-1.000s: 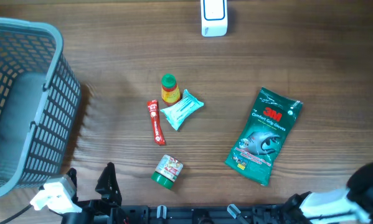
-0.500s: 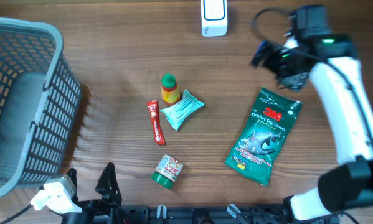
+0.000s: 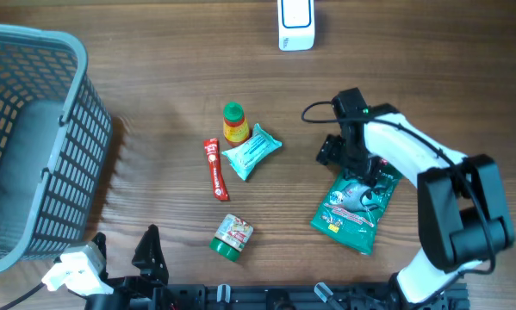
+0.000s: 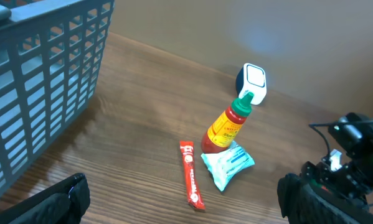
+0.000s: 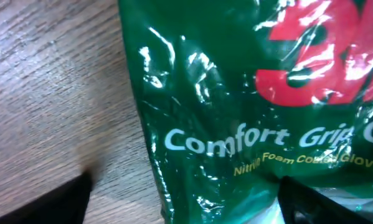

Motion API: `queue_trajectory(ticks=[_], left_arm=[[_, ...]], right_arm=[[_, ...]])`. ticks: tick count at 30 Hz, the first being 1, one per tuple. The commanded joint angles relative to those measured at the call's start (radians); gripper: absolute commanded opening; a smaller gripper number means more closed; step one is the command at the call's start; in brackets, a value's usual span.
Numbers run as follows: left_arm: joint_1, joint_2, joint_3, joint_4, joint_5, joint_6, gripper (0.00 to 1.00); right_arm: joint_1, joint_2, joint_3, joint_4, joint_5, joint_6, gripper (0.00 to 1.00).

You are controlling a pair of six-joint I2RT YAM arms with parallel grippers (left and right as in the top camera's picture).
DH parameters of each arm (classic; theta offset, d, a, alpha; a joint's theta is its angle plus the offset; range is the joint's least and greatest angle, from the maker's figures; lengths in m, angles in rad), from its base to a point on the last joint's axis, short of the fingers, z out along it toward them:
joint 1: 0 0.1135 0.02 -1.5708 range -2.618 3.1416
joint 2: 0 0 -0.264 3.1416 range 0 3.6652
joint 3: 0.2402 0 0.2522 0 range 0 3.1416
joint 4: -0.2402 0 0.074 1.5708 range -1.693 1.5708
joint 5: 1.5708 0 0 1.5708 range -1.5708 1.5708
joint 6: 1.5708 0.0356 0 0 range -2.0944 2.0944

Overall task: Scan the item barcode
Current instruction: 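Reach the right gripper to the green 3M gloves pack and grasp it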

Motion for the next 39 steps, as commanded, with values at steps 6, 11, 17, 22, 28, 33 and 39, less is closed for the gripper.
queue_trajectory(ticks=[6,11,17,22,28,33,39], left_arm=[[0.006,-0.003,-0.003,0.003,0.016,0.021,1.0],[0.006,-0.003,-0.003,0.003,0.016,0.021,1.0],[0.006,-0.003,-0.003,0.003,0.016,0.021,1.0],[0.006,-0.003,-0.003,0.003,0.016,0.021,1.0],[0.006,-0.003,-0.003,0.003,0.016,0.021,1.0],[0.006,-0.003,-0.003,0.003,0.016,0.021,1.0],[0.006,-0.003,-0.003,0.003,0.016,0.021,1.0]], right_arm=[[-0.001,0.072,-0.165,0.064,0.055,0.117,0.07],[-0.01,0.066,-0.076,0.142,-0.296,-0.183,0.04],[-0.009,-0.055,0.083,0.14,-0.777,-0.594,0.04],[-0.01,-0.064,0.079,0.086,-1.092,-0.863,0.04],[-0.009,-0.064,0.079,0.09,-1.471,-0.957,0.04],[-0.009,-0.064,0.079,0.159,-1.631,-0.953,0.04],[-0.009,-0.064,0.079,0.209,-1.479,-0.692,0.04]])
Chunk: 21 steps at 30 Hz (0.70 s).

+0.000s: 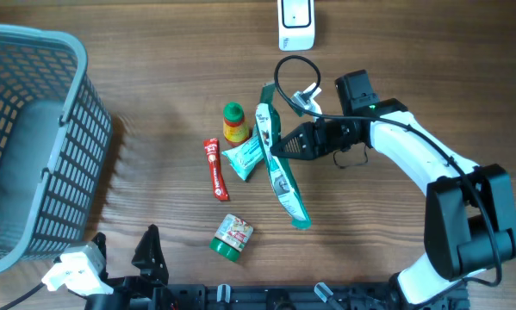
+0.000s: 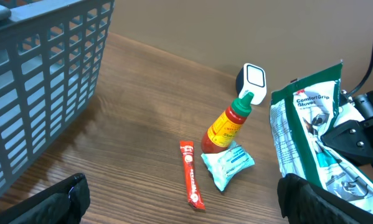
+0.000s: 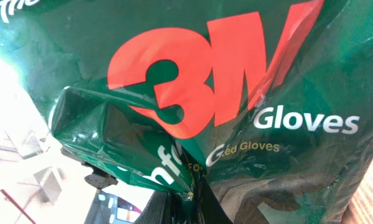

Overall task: Scan the item barcode
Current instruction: 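Reach the right gripper to the green 3M gloves pack and grasp it, then lift the 3M pack and bring the left gripper up beside it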

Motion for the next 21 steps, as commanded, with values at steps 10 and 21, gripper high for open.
queue_trajectory(ticks=[10,21], left_arm=[[0.006,-0.003,-0.003,0.003,0.016,0.021,1.0],[0.006,-0.003,-0.003,0.003,0.016,0.021,1.0]], right_arm=[[0.027,0.031,-0.124,0.313,0.137,0.329,0.04],[0.265,0.034,-0.179,0.309,-0.065,0.384,0.04]])
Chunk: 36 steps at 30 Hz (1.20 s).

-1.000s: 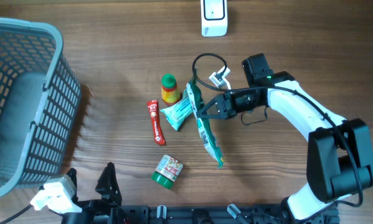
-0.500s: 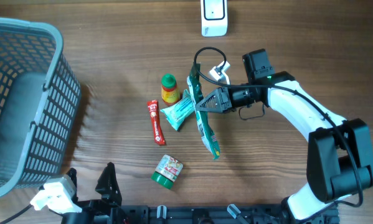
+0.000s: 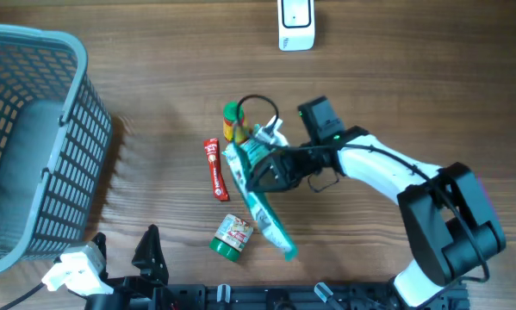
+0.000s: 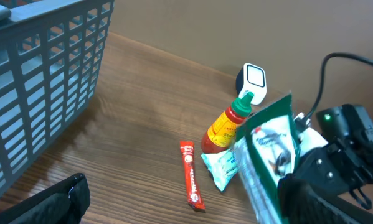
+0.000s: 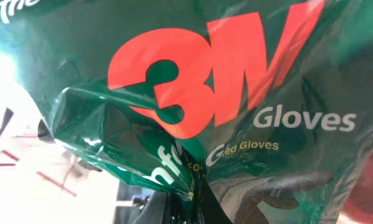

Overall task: Scan the item barcode
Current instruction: 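Lift the 3M pack and bring the left gripper up beside it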

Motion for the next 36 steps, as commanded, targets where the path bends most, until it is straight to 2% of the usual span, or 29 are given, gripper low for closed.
queue_trajectory(ticks=[1,4,7,11,16,19,23,25,26,28,31,33,34,36], left_arm=[[0.006,-0.003,-0.003,0.003,0.015,0.021,1.0],[0.006,-0.003,-0.003,0.003,0.015,0.021,1.0],[0.006,-0.003,-0.003,0.003,0.016,0.021,1.0],[0.006,-0.003,-0.003,0.003,0.015,0.021,1.0],[0.006,-0.003,-0.003,0.003,0.015,0.021,1.0],[0.006,-0.003,-0.003,0.003,0.015,0.021,1.0],[0.006,-0.003,-0.003,0.014,0.018,0.019,1.0],[0.006,-0.003,-0.003,0.087,0.124,-0.134,1.0],[0.006,-0.003,-0.003,0.093,0.219,-0.248,1.0],[0.006,-0.003,-0.003,0.123,0.229,-0.284,1.0],[0.006,-0.003,-0.003,0.153,0.242,-0.51,1.0],[0.006,-0.003,-0.021,0.134,0.286,-0.624,1.0],[0.006,-0.002,-0.072,0.136,0.354,-0.733,1.0],[0.006,-0.002,-0.179,0.173,0.459,-0.822,1.0]], right_arm=[[0.079,0.015,-0.024,-0.008,-0.093,0.068,0.04],[0.146,0.015,-0.024,0.02,-0.085,-0.008,0.04],[0.192,0.016,-0.025,0.021,-0.011,-0.008,0.04],[0.194,0.016,-0.025,0.045,-0.012,-0.005,0.04],[0.104,0.005,-0.025,0.062,-0.014,-0.004,0.04],[0.041,-0.044,-0.025,0.06,-0.02,0.053,0.04],[0.006,-0.204,-0.025,0.058,-0.088,0.132,0.04],[-0.003,-0.273,-0.025,0.071,-0.092,0.243,0.04],[-0.013,-0.293,-0.025,0.088,-0.092,0.319,0.04],[-0.029,-0.3,-0.025,0.096,-0.092,0.411,0.04],[-0.05,-0.3,-0.025,0.119,-0.092,0.562,0.04],[-0.086,-0.3,-0.025,0.223,-0.092,0.713,0.04],[-0.13,-0.3,-0.025,0.363,-0.092,0.92,0.04],[-0.166,-0.301,-0.024,0.504,-0.08,1.061,0.04]])
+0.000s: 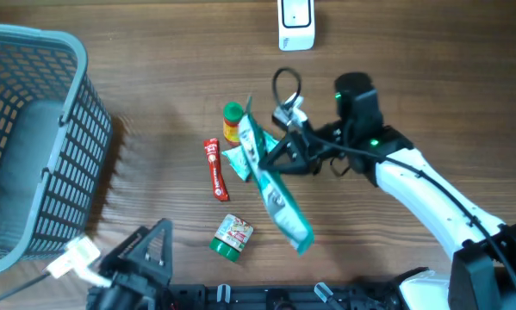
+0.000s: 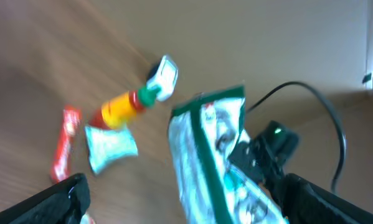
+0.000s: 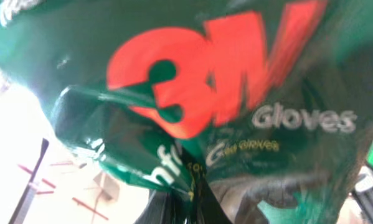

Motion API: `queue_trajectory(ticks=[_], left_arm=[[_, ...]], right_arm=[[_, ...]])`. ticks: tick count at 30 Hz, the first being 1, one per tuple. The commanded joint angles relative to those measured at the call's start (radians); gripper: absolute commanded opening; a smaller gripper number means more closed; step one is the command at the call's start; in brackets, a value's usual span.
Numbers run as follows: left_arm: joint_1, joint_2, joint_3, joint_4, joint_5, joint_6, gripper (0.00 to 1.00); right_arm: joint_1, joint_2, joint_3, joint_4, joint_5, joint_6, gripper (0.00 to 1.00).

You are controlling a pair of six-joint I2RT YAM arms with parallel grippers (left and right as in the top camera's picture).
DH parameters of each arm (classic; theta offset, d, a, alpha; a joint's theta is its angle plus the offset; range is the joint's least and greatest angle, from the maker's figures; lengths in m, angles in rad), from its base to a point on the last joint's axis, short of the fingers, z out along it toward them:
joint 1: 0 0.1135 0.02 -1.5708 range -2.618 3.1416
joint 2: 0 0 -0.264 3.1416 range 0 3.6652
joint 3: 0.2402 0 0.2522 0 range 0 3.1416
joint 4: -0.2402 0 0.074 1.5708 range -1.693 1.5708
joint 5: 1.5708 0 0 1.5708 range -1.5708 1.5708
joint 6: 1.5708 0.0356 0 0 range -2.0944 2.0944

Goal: Scan the item barcode

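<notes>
My right gripper [image 1: 283,153] is shut on the top edge of a green 3M gloves package [image 1: 272,188]. The package hangs on edge above the table's middle, beside the small items. Its green front with the red logo [image 3: 198,87] fills the right wrist view, and the grip [image 3: 192,199] pinches its crumpled edge. The white barcode scanner [image 1: 295,23] stands at the far edge. In the blurred left wrist view the package [image 2: 211,162] shows ahead, and my left gripper [image 2: 186,211] is open with nothing in it. No barcode shows.
A hot sauce bottle [image 1: 233,120], a teal packet [image 1: 239,160], a red stick pack [image 1: 214,170] and a green-lidded jar [image 1: 233,235] lie left of the package. A grey basket [image 1: 34,146] stands at the left edge. The left arm [image 1: 135,269] is at the near edge.
The right arm has shifted right and back, carrying the hanging package a little right of the cluster. The left arm has moved; its camera now looks tilted and blurred toward the package.
The package first lay flat at the right, with my right gripper open at its upper edge. Then it hung gripped over the table's middle, then over the small items. Now it hangs just right of them, and the left arm has stirred.
</notes>
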Motion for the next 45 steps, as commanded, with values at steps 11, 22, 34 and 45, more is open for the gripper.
queue_trajectory(ticks=[11,22,34,45], left_arm=[[0.006,-0.002,-0.428,0.639,0.436,-0.436,1.0],[0.006,0.013,-0.46,0.776,0.261,-0.563,1.0],[-0.476,1.04,-0.509,1.97,0.183,-0.549,1.0],[-0.492,1.236,-0.509,2.335,0.141,-0.863,0.63]], right_arm=[[-0.053,-0.013,0.012,0.635,-0.032,0.722,0.04],[-0.045,-0.017,0.012,0.77,0.326,0.918,0.04],[-0.053,-0.017,0.012,0.771,0.267,0.917,0.04],[-0.085,-0.017,0.012,0.769,0.261,0.918,0.04]])
